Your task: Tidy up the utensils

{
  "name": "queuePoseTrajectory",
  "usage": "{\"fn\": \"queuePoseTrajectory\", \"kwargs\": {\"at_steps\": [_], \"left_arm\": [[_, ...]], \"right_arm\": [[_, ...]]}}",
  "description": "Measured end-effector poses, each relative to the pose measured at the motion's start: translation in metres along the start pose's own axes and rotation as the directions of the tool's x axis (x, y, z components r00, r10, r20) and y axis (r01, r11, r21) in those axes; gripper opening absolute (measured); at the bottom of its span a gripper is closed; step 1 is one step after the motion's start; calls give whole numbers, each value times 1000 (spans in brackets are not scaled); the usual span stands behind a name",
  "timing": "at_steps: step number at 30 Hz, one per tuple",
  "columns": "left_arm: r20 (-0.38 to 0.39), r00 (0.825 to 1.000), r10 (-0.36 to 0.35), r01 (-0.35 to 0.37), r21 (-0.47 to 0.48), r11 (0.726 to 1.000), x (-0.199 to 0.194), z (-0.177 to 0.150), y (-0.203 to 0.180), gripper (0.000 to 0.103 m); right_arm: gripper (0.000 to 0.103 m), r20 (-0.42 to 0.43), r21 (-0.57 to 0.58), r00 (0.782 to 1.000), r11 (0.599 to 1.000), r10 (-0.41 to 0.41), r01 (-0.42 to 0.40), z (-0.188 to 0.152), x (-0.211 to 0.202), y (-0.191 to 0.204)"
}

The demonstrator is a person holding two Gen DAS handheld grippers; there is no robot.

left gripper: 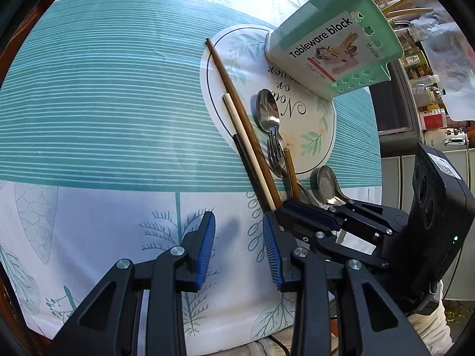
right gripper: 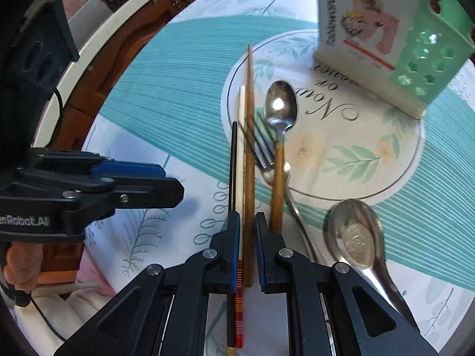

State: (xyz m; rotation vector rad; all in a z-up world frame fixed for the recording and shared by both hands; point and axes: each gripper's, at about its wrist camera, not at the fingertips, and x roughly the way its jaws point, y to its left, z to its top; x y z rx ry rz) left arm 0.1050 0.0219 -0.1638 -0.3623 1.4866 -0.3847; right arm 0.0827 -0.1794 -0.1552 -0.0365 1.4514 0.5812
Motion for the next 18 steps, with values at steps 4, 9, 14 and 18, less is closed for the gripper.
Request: {"fn": "queuePoseTrajectory", "kwargs": {"at_steps": [4,9,14,18], "left_arm": [[5,1000,-13,13,-7,1000,-4,-1,5,31],[10,1000,-27,27,-23,999,-9,-1,13,31],[39,999,-33,35,-49,998,-17,1,23,31],[70,997,-39,45,-87,995,-25,6,33,31]], "right_arm": [[10,-15,-18,1000,1000,-9,9,8,7,5],[10,-18,-21,1000,999,24,-24,16,13,14],[10,-10,-38,999,998,40,-41,13,15,32],[3,-2,-53,999,997,52,-52,11,14,43]]}}
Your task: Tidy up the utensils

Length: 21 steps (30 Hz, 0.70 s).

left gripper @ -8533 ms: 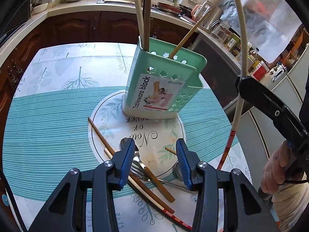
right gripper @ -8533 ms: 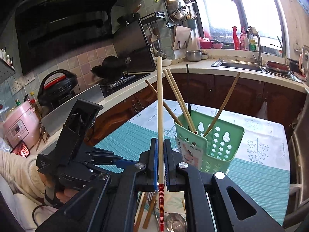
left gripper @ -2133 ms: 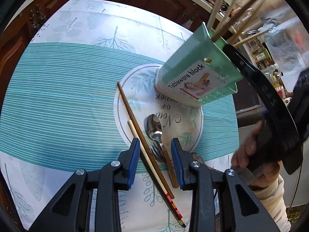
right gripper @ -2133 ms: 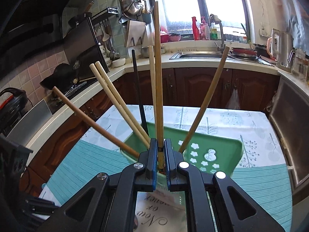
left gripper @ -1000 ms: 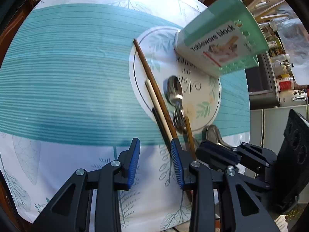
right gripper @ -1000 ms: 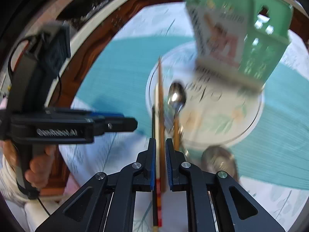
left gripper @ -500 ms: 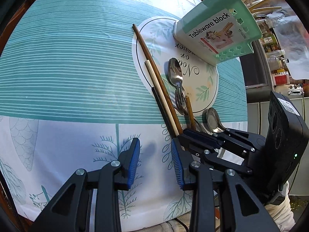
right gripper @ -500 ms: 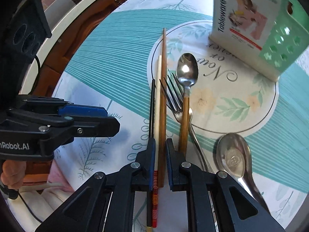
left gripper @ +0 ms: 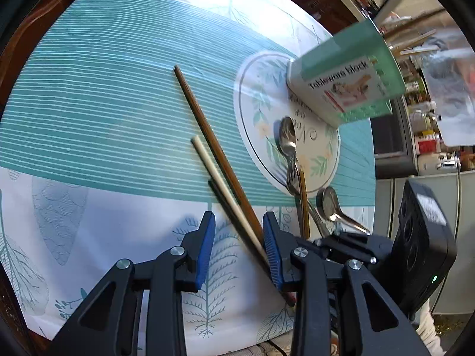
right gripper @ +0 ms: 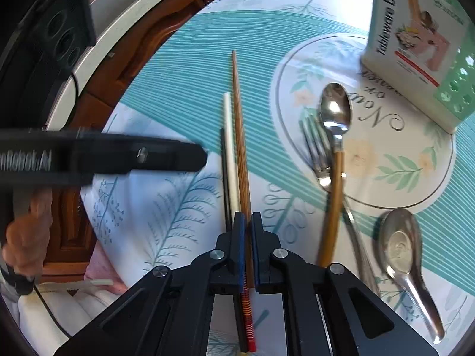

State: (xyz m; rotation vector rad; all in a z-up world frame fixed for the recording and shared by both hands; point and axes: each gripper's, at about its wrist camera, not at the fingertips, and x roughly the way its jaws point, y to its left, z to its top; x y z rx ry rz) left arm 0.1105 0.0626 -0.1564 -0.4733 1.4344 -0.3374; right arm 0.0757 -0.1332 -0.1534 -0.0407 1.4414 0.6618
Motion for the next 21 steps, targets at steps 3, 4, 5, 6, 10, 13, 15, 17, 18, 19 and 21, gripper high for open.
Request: {"fn": "queuePoseTrajectory", "kwargs": {"at_steps": [3,4,5,6,10,13,15,17,18,19,21], "left_arm": [[18,1000,6,-5,-20,1000,-5,5,5,32],[21,1000,6,-6,-21,1000,-6,6,6,32],[25,1000,5,-5,-22,1000,-7,6,5,32],[26,1000,5,-4,-23,1000,-7,7,5,32],[23,1000,-3,3,-11,1000,-7,7,2,32],[20,1000,-9,9,-6,1000,-6,6,-1,32],[23,1000,-10,10,-4,1000,-7,6,-2,32],[27,1000,-10,10,-5,1000,-7,6,-2,32],[29,1000,-11,11,-6,1000,-8,7,-2,32],[30,999,-12,12,-6,1000,-8,7,-2,32],[32,999,-13,13,-5,1000,-9,6,-2,32]], "right_arm": [[1,12,-11,1000,1000,-1,1,-2,-3,5],[1,12,-11,1000,1000,1,-1,-3,-4,6],[1,15,-7,1000,1000,-2,2,-3,-4,5],[1,16,-4,1000,1000,-7,7,-3,-4,6],[1,-5,-1,1000,1000,-21,21,-1,-3,2],[1,-36,5,999,1000,-15,15,0,-4,-6],[3,-44,12,999,1000,-13,13,2,-6,-8],[7,-47,16,999,1000,-5,6,3,-6,-9],[8,-48,16,999,1000,3,-2,3,-6,-9],[9,-49,12,999,1000,4,-3,3,-6,-8],[9,-49,-2,999,1000,3,-3,3,-5,-4]]}}
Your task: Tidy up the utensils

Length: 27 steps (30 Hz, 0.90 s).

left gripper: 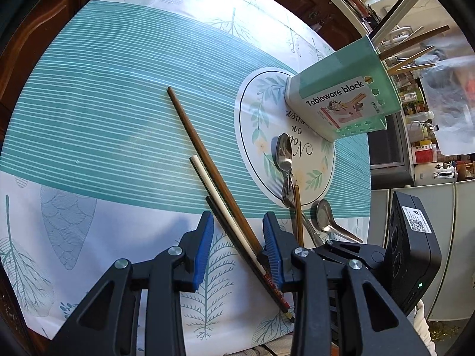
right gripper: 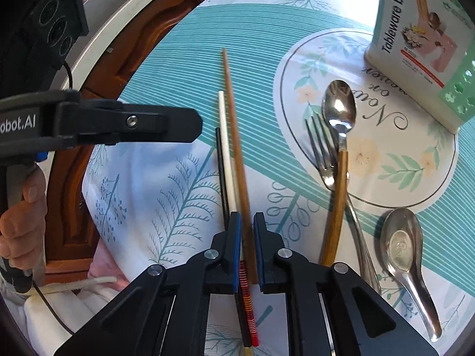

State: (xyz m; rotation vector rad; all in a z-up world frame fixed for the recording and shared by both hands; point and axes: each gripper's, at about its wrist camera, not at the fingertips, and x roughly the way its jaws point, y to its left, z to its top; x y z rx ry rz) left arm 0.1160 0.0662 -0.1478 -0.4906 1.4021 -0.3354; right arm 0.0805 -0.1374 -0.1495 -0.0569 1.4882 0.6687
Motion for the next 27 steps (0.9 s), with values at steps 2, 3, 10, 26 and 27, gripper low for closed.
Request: {"fn": "queuePoseTrajectory", "kwargs": {"at_steps": [2,3,10,26,27], "left_arm": [[-1,1000,-2,2,0,1000,-1,0,1,32],[-1,1000,-3,3,-1,1000,-1,0,1,32],[11,1000,-10,10,-6,1000,-5,0,4,32],[21,999,-27,27,-43,999,-8,10,19,32],[22,999,-27,28,-44,999,-7,11,19,33]], "right_arm": [[9,-2,-21,1000,1000,-22,21,1,2,5],[9,-4,-34,999,999,-41,41,1,3,6],[9,-28,-94,993,989,-117,114,15,7,13],[6,35,-170,989,974,-142,146,31,12,30],[6,63,-161,991,978,-122,131,28,8,30]]}}
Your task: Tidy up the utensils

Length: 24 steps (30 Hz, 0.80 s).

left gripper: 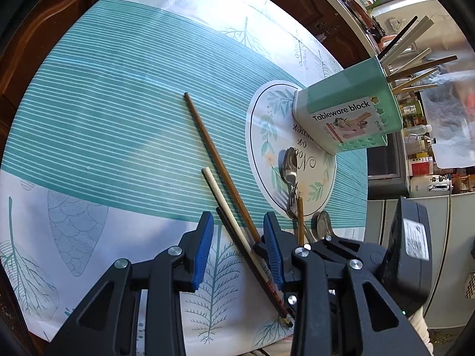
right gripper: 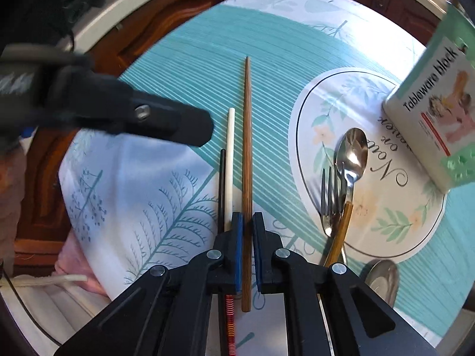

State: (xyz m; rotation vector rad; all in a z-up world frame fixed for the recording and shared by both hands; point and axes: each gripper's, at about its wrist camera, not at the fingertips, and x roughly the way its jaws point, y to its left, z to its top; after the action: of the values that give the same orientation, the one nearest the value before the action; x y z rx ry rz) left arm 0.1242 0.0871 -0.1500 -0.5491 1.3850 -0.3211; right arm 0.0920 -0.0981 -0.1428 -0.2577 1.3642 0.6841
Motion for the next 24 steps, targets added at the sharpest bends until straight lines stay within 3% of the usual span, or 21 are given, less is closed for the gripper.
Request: {"fn": "queuePoseTrajectory", "kwargs": {"at_steps": [5,15,20,24], "left_arm": [[2,1000,-7,7,-7,1000,5,6,-6,43],[-16,1000,4,-3,54,999,21,7,-35,42],[-9,1000,5,-4,58,998,23,8,-39,39],[-21,1000,-5,6,49,999,27,8,-37,27]], "right_arm": [[6,99,31,995,999,13,-16,-17,-16,-3],[6,198,62,978,995,68,-82,-48,-46,-13],[6,229,62,970,993,85,-102,-51,-55,-13],[6,244,57,965,992,91,-108,-53,-60,-10]]}}
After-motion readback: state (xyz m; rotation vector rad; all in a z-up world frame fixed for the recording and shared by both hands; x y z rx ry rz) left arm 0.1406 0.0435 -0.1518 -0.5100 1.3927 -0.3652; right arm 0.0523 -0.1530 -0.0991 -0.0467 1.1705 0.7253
